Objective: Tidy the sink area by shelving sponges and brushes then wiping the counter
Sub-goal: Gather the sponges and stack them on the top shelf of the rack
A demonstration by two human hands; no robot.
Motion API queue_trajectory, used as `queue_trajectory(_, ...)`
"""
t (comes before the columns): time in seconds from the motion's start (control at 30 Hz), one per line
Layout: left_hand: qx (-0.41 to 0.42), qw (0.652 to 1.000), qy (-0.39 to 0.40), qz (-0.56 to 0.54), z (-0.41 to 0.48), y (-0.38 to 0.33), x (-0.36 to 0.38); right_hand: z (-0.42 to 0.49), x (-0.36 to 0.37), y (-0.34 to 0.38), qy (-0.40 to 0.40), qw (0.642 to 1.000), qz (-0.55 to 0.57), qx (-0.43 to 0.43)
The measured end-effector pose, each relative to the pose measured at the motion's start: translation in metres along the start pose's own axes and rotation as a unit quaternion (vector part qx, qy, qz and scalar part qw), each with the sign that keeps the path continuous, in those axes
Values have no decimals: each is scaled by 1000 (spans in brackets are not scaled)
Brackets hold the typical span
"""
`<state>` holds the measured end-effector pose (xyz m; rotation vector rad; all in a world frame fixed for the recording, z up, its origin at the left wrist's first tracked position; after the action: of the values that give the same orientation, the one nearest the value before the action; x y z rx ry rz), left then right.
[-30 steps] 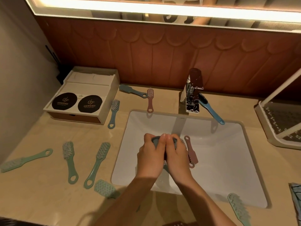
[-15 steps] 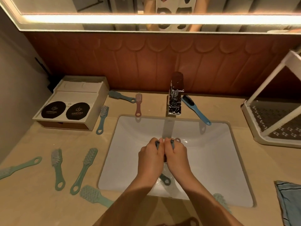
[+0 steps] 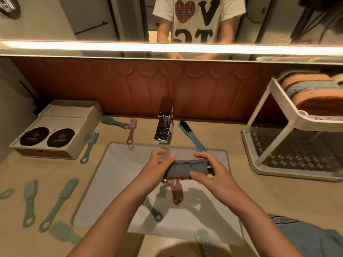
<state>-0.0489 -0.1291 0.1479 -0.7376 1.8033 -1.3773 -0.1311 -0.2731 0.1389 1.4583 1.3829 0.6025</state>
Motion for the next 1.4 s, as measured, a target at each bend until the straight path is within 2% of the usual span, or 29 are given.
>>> queue_trajectory(0.23, 66, 988, -39, -131, 0, -50, 41, -20, -75, 19, -115, 991, 31, -63)
queue_trajectory(0.37, 195, 973, -85, -85, -1, -88, 66, -42, -119, 42, -185, 972, -40, -139)
queue_trajectory(0.5, 262, 959, -64, -91, 8, -121, 99, -54, -162, 59, -219, 962, -25, -164)
queue_trajectory(0.67, 347, 937, 24, -19, 25, -154, 141, -57, -217, 57, -253, 950, 105, -150)
queue_trajectory(0.73, 373, 925, 41, 60, 34, -164, 159, -55, -237, 52, -282, 942, 125, -135)
queue_trajectory(0.8, 399, 899, 17, 180, 47, -169, 176, -50, -256, 47, -302, 938, 115, -122)
queue_trajectory(0.87, 401, 876, 2, 269, 58, -171, 191, -44, -272, 41, -314, 939, 94, -101)
queue_trajectory(1.0, 365, 862, 32, 351, 75, -169, 217, -29, -301, 28, -349, 933, 47, -76)
queue_trajectory(1.2, 335, 850, 63, 401, 90, -167, 238, -18, -319, 17, -392, 917, -55, -53)
queue_trajectory(1.4, 328, 850, 78, 406, 96, -163, 242, -8, -317, 16, -418, 894, -163, -8)
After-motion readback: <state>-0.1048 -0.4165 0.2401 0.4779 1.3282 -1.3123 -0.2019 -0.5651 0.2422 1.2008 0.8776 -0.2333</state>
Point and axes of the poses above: each hand's wrist, its own z-axis towards the middle knuckle, its own x-axis out of the palm, y = z × x, the point moved 3 cm from there along z, towards the middle knuckle, and after that the axes turned 15 degrees about x, right-handed, at the moved point
